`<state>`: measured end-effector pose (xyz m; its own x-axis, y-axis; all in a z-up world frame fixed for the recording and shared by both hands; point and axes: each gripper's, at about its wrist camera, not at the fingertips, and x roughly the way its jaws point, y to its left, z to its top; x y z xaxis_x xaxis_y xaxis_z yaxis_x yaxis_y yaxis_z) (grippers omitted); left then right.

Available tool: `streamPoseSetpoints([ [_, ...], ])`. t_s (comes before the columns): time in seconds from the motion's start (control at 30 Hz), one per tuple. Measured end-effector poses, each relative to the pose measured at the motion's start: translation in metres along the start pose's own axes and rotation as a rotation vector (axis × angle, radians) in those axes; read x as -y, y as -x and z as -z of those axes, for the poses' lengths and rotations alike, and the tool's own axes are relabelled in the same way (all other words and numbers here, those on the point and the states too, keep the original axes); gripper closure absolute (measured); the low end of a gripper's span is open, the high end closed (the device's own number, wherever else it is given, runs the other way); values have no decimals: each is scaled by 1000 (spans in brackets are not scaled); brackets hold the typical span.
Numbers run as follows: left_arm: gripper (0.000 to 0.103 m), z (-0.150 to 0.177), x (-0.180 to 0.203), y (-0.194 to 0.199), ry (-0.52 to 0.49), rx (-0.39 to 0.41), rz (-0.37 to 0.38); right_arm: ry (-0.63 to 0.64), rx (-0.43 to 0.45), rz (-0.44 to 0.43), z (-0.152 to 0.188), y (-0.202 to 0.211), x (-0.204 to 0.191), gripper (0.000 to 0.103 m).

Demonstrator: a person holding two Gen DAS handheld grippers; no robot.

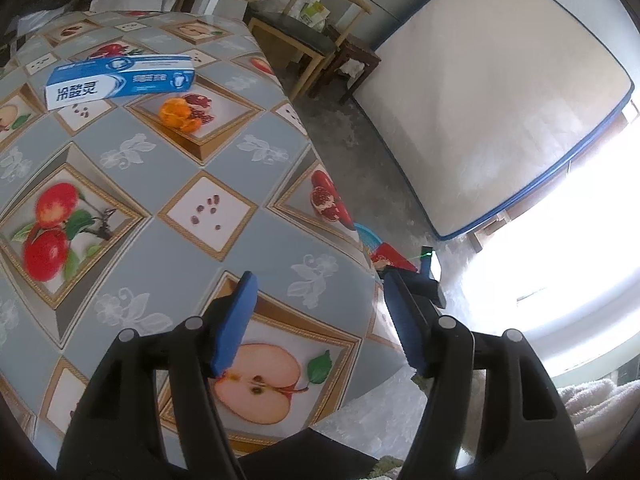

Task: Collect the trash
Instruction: 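Turn both tools back toward the table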

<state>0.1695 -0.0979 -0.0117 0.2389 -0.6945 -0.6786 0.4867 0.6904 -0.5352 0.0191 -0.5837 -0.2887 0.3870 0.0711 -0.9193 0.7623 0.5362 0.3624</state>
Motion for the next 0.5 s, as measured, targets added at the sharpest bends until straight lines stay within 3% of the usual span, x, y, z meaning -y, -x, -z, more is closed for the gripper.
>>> streamPoseSetpoints([
  [0.27,32,5,-18,24,-5,67,-58,25,137,-68,14,77,-29,46],
  [0.5,25,14,-39,41,-9,113,-119,234,270,-146,42,180,-101,35],
])
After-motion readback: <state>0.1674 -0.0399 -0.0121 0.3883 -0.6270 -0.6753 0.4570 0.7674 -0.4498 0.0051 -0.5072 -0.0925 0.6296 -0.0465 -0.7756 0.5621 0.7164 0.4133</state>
